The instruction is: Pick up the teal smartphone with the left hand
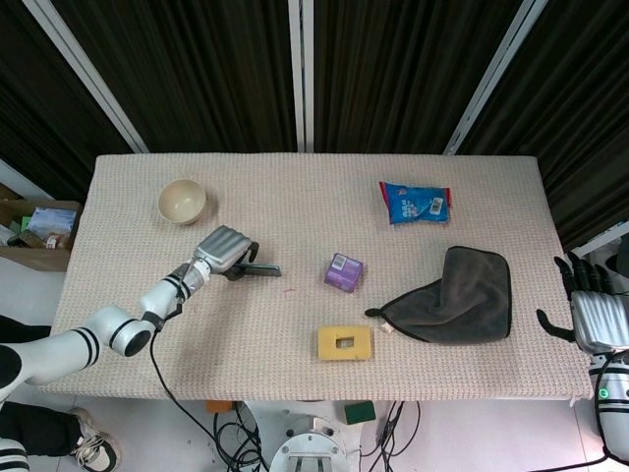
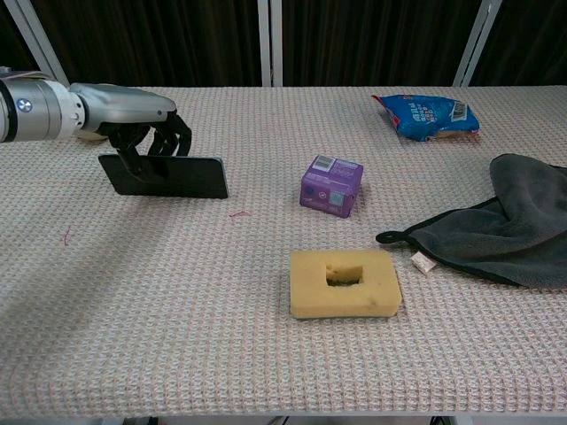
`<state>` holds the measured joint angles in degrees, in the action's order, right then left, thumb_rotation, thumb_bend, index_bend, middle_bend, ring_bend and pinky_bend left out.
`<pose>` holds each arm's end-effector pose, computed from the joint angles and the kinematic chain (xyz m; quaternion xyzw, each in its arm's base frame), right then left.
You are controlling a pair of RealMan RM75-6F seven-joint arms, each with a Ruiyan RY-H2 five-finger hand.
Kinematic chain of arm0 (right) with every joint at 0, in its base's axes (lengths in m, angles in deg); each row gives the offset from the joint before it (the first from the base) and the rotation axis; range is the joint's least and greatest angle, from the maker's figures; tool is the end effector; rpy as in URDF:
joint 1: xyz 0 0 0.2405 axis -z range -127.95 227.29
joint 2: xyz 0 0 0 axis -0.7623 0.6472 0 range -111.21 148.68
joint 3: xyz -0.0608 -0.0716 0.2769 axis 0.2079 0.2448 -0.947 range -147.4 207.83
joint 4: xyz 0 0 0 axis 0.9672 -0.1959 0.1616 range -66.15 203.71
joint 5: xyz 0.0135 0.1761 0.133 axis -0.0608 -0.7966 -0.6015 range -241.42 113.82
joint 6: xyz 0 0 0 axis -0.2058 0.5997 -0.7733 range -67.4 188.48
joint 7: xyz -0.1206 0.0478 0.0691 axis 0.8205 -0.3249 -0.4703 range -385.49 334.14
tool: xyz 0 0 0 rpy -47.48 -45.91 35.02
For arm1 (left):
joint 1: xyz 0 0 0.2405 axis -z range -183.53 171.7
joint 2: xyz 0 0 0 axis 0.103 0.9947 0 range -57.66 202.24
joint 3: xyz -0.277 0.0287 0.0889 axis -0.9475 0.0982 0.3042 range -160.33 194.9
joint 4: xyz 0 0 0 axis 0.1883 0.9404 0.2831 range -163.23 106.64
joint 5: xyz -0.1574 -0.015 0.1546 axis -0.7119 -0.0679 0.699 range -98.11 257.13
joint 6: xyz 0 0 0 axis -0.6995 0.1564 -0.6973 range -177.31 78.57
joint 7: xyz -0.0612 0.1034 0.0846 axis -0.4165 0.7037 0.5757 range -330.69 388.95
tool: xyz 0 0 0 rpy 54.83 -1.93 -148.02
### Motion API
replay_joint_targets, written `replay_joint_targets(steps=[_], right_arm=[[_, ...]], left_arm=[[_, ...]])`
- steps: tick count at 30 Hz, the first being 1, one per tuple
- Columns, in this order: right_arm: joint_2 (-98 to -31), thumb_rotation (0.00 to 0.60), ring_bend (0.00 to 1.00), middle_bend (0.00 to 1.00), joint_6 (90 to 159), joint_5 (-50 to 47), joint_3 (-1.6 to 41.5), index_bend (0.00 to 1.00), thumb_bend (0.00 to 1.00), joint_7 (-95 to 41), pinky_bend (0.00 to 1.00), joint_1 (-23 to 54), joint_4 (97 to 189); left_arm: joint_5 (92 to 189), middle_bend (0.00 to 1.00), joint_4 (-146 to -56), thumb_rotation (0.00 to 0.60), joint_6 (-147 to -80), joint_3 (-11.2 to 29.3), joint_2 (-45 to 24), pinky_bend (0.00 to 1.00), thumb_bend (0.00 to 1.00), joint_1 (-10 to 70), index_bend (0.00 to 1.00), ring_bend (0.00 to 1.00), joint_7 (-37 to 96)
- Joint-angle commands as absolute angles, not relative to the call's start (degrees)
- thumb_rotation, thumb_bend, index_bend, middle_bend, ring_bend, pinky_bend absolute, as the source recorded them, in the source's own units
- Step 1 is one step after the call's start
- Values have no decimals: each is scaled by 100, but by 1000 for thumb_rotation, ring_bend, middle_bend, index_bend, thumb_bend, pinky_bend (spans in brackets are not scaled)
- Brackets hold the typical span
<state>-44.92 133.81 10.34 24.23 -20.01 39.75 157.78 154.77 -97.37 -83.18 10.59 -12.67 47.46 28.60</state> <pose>-0.3763 -0.2304 0.1679 0.5981 -0.4077 0.2962 0.6231 -0.1816 0.4372 -0.0220 -0.8297 -0.3469 -0.2691 0.3447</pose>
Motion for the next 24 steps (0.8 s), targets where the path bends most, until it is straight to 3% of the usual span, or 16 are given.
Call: replay_joint_targets(steps=[1,5,8,12,17,24], right_arm=[[-4502,514,0,0,13375,1028,2423,0,351,-2011,0,3973,15761],[-4498,516,0,0,13396,1028,2414,0,351,-2027,0,3979,15750],[-4487,514,0,0,13422,1033,2406,0,352,-2043,0,3987,15751],[-4481,517,0,0,13477,1076,2406,0,352,-2072,0,4003,15752],[-4501,514,0,0,13607,1194,2427,0,351,-2137,0,4050,15705],[-4565,515,0,0,14098,1578,2565,0,302,-1957,0,4249,15350]], left_arm=[[15628,393,-9542,600,-8533,1062,-1402,637,757,4759,362,423,2840],[15815,179,-9319,600,-8881,1105,-1521,456,596,4708,174,241,2935],[15967,98,-9160,600,-9629,1043,-1695,343,400,4523,83,128,3146],[16198,93,-9137,600,-10628,1039,-1766,333,264,4181,74,110,3367],[16275,107,-9899,600,-11372,1211,-1276,333,117,3620,73,106,3629],[16239,110,-11305,600,-12472,1940,-179,328,0,2268,73,97,3958]])
